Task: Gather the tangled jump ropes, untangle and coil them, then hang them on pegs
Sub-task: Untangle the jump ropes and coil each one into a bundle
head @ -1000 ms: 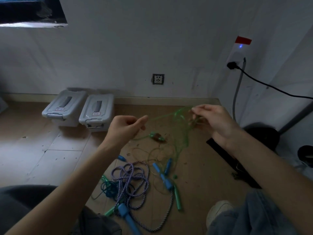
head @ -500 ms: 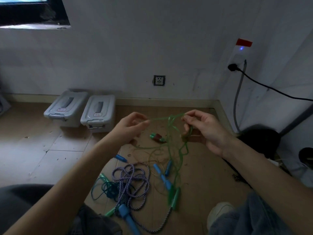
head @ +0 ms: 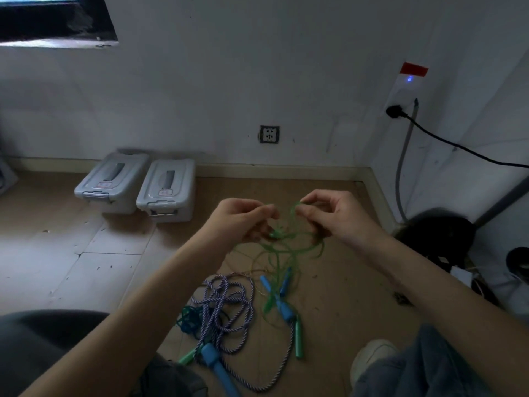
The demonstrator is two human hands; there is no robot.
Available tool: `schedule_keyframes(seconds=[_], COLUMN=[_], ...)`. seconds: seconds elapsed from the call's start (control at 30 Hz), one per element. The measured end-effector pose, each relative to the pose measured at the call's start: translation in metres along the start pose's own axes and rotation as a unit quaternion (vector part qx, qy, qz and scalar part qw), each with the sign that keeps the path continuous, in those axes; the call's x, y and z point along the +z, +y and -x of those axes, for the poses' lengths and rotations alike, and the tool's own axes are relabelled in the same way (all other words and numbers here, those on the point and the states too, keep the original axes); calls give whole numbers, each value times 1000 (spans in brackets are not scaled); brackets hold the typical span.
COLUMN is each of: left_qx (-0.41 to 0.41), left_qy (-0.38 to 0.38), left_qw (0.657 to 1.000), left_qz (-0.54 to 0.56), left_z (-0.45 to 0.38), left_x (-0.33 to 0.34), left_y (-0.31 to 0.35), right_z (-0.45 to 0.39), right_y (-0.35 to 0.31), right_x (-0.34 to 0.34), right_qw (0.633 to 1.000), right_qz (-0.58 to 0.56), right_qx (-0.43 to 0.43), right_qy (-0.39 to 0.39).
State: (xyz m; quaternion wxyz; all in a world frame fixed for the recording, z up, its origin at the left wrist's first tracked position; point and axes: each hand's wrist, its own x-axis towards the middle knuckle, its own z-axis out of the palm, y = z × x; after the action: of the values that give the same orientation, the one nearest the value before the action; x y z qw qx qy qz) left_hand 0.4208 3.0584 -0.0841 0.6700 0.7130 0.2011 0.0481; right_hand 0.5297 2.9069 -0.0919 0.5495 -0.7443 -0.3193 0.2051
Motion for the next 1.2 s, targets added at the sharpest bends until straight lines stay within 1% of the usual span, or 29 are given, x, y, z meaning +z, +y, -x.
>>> schedule_keyframes(seconds=[0.03,0.07,0.1,0.13,0.17,0.2,0.27,0.3,0.37,0.4,0.43,0.5,0.53,0.57,0.6,0.67,0.73,0.77,0.8,0.83,0.87,0.9,0.93,0.97,1.0,1.07,1.1,1.13,1.2], left_qx=[10,21,29,32,31,32,40,33,2,-8,-14,-30,-34,-39,-46,-62,-69,-62,-52,-41,-32,-27,-23,-17,-7,15,19,12,-28], left_qy=[6,6,2,-4,-13,-29,-74,-99,-148,-146,-111,-1,36,53,57,52,12,-5,-10,-3,13,38,69,102,137,208,225,218,150], left_qw=[999,996,991,986,982,978,964,950,901,878,871,887,898,915,934,974,996,998,995,992,990,987,985,985,986,978,971,968,968], left_qz=[-41,-86,-128,-162,-185,-204,-252,-294,-407,-456,-478,-461,-436,-399,-349,-214,-48,28,81,116,140,155,157,135,90,-26,-79,-124,-198], left_z=[-1,-2,-3,-3,-4,-4,-5,-5,-6,-9,-12,-16,-18,-19,-19,-15,-10,-10,-11,-12,-13,-14,-15,-16,-16,-17,-18,-19,-18], left_x=[-5,-12,-21,-28,-35,-41,-49,-50,-49,-49,-51,-57,-60,-63,-64,-64,-65,-67,-70,-74,-78,-81,-82,-83,-85,-89,-90,-90,-86], left_y=[1,2,3,4,6,7,8,8,0,-6,-12,-15,-15,-15,-13,-8,-2,1,4,6,7,7,6,4,2,-2,-5,-7,-11], right_z=[-2,-3,-4,-5,-6,-7,-8,-8,-7,-7,-8,-8,-7,-6,-4,-2,-2,-3,-2,-2,-2,0,1,1,0,-3,-5,-6,-8], right_y=[3,5,8,9,10,11,13,13,11,8,6,3,2,1,-1,-3,-3,-3,-1,4,10,16,20,24,25,23,22,20,17], right_x=[-5,-9,-13,-17,-22,-25,-27,-27,-25,-25,-26,-26,-25,-24,-24,-27,-32,-33,-33,-31,-29,-28,-27,-28,-29,-30,-31,-33,-34], right_qw=[990,958,919,893,882,879,884,894,929,952,973,992,995,995,994,991,987,984,976,954,914,873,853,853,861,901,926,949,984], right_qz=[133,273,380,439,463,469,461,443,366,303,230,126,100,82,66,21,-5,23,97,213,342,436,474,476,465,400,350,297,161], right_qx=[-46,-85,-101,-95,-80,-65,-54,-52,-51,-40,-23,7,16,25,34,45,62,74,83,87,89,98,114,124,120,100,87,72,68], right_qy=[23,33,31,30,38,50,47,33,24,26,24,-2,-26,-55,-86,-125,-149,-162,-179,-193,-198,-193,-185,-174,-165,-134,-108,-73,18])
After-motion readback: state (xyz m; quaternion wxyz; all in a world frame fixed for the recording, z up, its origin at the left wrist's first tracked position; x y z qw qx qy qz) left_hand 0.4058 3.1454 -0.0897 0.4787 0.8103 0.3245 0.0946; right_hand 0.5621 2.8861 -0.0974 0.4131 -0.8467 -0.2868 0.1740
